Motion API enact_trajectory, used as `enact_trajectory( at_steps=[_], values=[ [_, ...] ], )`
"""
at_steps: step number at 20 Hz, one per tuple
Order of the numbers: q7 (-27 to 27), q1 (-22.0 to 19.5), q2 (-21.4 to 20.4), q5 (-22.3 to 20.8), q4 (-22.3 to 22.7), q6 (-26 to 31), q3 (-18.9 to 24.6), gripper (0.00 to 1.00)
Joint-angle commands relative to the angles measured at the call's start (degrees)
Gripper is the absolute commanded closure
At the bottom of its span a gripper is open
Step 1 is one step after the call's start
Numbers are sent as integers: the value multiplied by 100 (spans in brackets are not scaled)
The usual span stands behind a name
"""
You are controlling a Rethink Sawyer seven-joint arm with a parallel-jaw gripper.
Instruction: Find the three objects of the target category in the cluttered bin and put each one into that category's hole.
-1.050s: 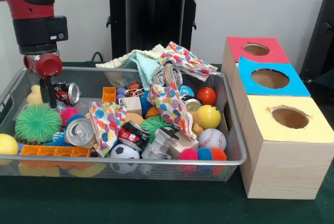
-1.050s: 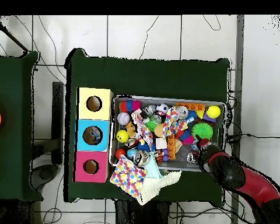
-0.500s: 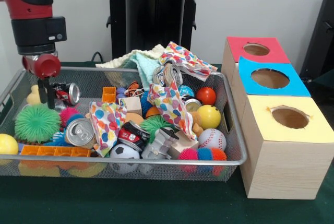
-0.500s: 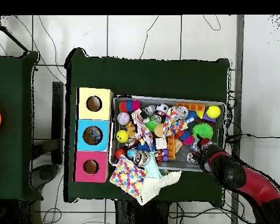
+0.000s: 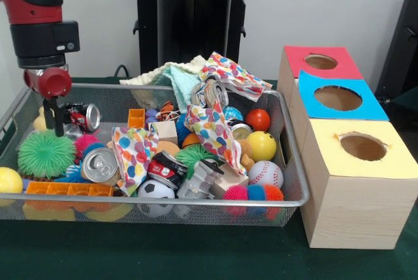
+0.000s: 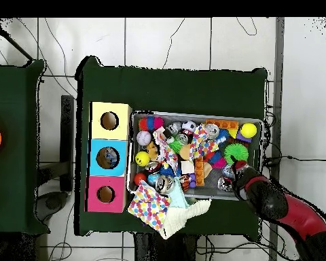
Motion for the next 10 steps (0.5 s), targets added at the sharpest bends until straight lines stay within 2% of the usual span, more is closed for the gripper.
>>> enact_trajectory(
  at_steps=[1, 10],
  values=[
    [-299, -38, 127, -336, -483, 109, 21, 0],
    [-253, -33, 107, -305, -392, 154, -26, 0]
  ],
)
